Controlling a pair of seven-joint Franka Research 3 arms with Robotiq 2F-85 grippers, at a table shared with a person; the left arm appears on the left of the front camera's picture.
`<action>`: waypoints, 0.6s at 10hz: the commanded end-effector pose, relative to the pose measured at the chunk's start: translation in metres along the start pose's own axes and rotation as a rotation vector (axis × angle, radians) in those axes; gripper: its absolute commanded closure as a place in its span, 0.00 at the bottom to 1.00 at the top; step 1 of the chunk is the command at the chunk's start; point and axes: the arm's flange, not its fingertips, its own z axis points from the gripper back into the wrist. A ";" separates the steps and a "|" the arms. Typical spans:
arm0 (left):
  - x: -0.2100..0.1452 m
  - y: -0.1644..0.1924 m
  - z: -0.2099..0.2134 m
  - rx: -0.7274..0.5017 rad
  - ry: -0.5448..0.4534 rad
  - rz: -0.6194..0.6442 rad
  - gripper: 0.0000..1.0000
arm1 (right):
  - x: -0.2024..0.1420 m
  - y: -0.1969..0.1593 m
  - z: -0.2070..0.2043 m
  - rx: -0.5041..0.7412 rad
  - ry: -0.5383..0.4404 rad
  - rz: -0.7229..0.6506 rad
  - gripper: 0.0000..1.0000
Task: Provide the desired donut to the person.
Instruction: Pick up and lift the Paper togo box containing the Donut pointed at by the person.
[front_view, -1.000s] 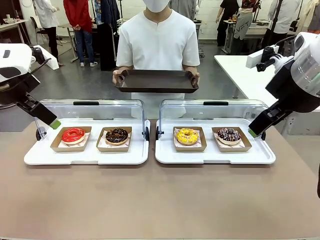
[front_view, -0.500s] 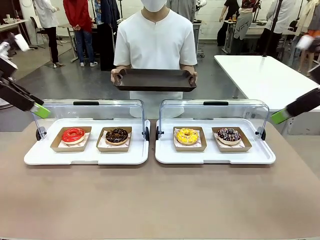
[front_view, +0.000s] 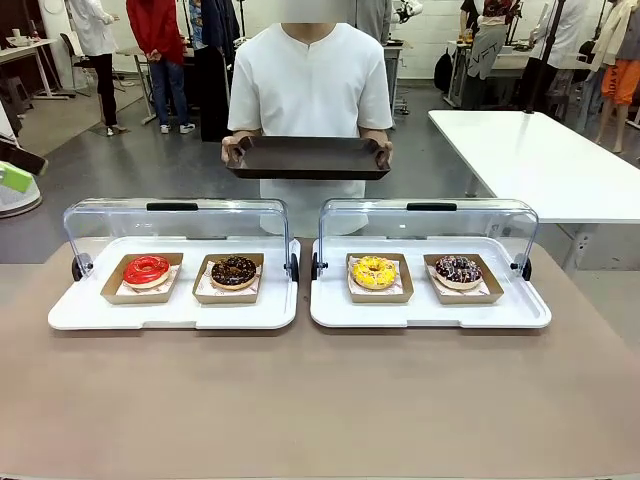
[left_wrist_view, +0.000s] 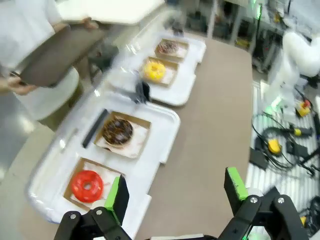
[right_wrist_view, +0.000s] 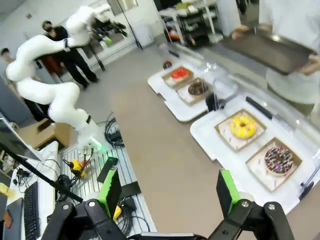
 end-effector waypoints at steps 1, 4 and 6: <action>-0.022 0.027 0.010 0.017 -0.165 -0.011 0.00 | -0.011 -0.022 0.011 0.052 -0.036 0.036 0.00; -0.054 0.043 0.031 0.028 -0.263 -0.016 0.00 | -0.029 -0.041 0.029 0.032 -0.067 0.083 0.00; -0.067 0.044 0.042 0.041 -0.274 -0.017 0.00 | -0.035 -0.048 0.038 0.022 -0.063 0.062 0.00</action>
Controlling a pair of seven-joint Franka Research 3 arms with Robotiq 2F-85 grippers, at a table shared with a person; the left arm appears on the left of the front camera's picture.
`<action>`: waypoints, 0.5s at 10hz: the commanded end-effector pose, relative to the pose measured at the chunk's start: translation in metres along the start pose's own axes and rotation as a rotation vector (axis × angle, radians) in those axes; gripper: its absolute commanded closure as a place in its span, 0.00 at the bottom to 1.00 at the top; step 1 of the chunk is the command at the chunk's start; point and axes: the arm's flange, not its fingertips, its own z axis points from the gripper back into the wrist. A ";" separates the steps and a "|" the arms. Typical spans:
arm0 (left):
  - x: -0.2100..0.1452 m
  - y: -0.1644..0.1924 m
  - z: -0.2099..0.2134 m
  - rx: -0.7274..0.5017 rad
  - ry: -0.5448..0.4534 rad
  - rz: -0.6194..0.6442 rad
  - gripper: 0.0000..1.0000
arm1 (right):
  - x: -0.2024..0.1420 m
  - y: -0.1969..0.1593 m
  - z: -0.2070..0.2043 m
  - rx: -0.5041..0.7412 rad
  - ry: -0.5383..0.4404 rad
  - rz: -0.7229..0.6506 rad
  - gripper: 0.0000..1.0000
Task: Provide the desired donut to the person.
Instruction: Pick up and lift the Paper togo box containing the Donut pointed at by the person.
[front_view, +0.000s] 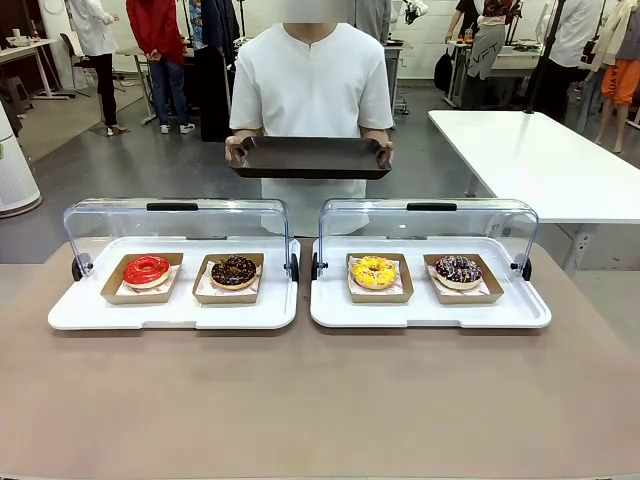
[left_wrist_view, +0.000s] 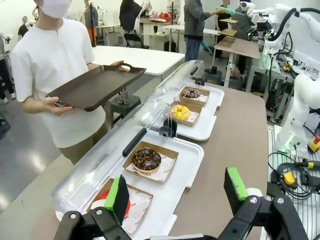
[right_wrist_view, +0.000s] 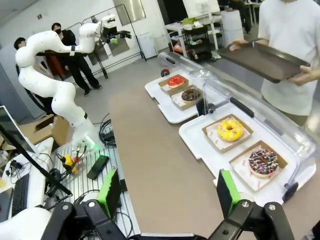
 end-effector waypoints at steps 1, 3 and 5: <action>0.002 0.004 0.007 0.006 0.012 -0.022 0.00 | 0.004 -0.003 0.005 0.001 -0.002 0.004 0.00; -0.001 0.002 0.016 0.023 0.006 -0.021 0.00 | 0.004 0.000 0.014 0.014 -0.030 0.035 0.00; -0.001 0.001 0.022 0.030 0.007 -0.029 0.00 | 0.004 0.001 0.017 0.008 -0.037 0.034 0.00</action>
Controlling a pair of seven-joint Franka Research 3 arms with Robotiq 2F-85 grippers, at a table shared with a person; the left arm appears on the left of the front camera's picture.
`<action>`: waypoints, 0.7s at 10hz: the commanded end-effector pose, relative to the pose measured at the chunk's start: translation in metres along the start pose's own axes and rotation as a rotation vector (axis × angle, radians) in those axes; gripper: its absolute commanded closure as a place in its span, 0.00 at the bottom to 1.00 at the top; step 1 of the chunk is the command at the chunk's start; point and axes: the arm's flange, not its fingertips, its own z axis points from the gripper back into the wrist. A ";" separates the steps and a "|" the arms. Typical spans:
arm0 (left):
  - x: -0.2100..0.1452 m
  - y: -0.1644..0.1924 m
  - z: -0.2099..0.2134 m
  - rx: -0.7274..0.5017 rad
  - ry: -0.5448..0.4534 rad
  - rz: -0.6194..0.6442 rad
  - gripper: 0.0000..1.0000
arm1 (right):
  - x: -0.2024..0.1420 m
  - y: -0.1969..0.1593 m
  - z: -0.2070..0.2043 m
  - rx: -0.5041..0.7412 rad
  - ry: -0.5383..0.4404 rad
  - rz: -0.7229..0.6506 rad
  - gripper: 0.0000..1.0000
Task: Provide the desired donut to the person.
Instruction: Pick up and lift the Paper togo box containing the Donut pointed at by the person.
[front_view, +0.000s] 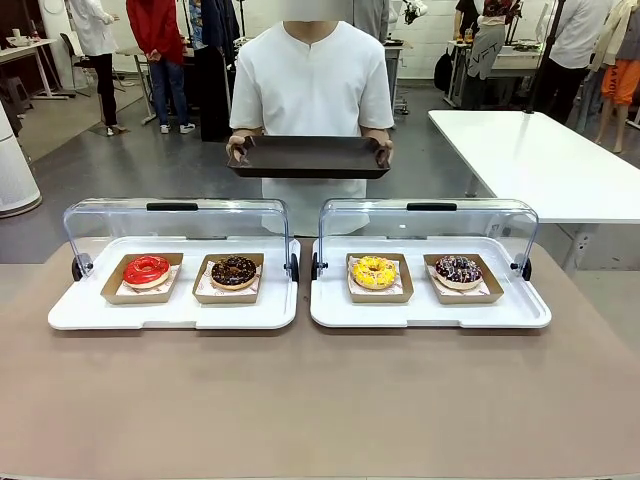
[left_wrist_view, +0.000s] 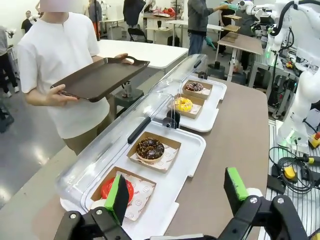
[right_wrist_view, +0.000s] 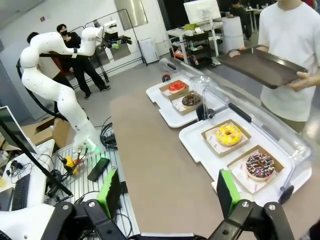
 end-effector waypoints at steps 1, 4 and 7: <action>0.000 0.001 0.000 0.008 -0.018 -0.033 0.00 | 0.001 -0.001 0.001 -0.003 -0.006 0.012 0.00; 0.001 -0.001 0.002 0.013 0.002 -0.001 0.00 | -0.001 0.002 0.002 -0.005 0.004 -0.003 0.00; 0.001 -0.001 0.002 0.013 0.002 -0.001 0.00 | -0.001 0.002 0.002 -0.005 0.004 -0.003 0.00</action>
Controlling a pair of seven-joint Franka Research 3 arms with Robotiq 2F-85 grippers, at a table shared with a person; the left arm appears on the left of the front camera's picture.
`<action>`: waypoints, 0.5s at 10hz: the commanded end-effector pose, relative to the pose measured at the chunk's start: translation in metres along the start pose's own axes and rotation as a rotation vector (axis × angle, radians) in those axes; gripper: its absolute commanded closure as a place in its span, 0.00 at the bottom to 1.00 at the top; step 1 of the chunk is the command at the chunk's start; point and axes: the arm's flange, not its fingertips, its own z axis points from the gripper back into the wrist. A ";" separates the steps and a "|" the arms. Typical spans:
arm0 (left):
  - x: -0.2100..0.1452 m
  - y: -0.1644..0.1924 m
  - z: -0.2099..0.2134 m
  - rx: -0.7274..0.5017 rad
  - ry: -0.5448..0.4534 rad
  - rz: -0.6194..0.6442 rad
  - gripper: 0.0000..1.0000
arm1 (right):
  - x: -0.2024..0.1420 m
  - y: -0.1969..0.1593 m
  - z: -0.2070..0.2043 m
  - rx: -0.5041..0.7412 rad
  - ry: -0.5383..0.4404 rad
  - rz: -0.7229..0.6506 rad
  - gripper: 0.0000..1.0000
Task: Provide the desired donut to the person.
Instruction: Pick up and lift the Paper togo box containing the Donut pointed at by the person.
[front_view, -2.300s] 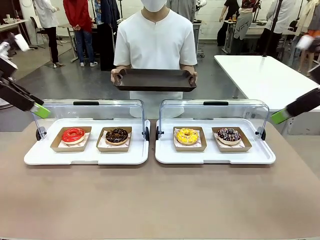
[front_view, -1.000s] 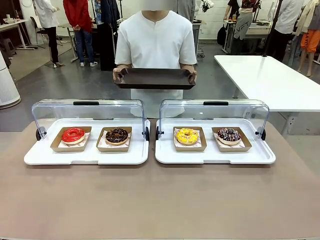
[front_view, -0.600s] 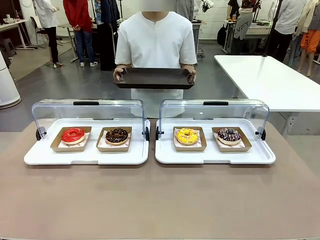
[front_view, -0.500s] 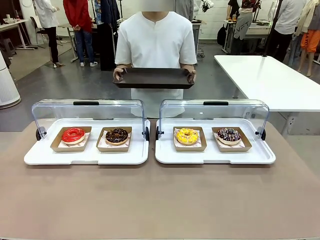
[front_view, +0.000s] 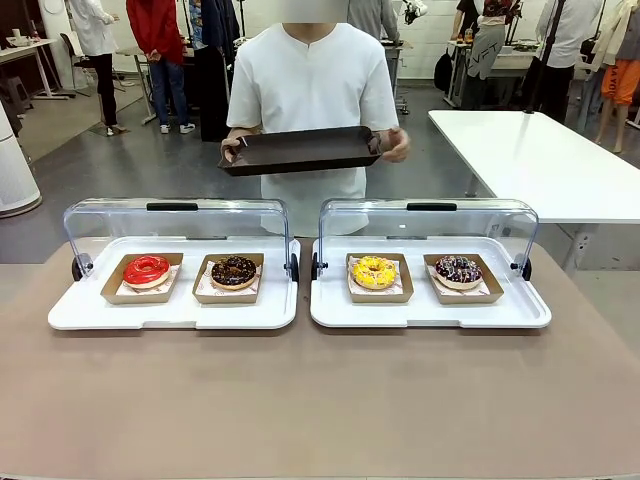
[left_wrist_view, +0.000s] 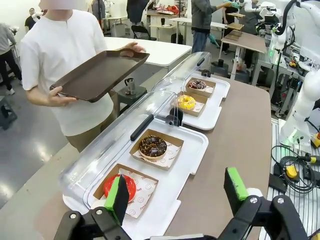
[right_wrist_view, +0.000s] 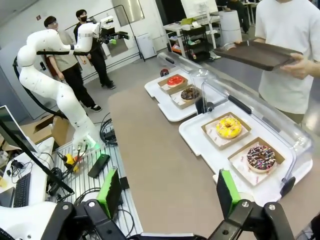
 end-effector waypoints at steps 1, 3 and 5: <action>0.000 0.000 0.001 -0.003 -0.010 -0.003 0.00 | 0.002 -0.002 0.000 0.008 -0.023 0.019 0.00; 0.000 0.000 0.001 -0.003 -0.010 -0.003 0.00 | 0.002 -0.002 0.000 0.008 -0.023 0.019 0.00; 0.000 0.000 0.001 -0.003 -0.010 -0.003 0.00 | 0.002 -0.002 0.000 0.008 -0.023 0.019 0.00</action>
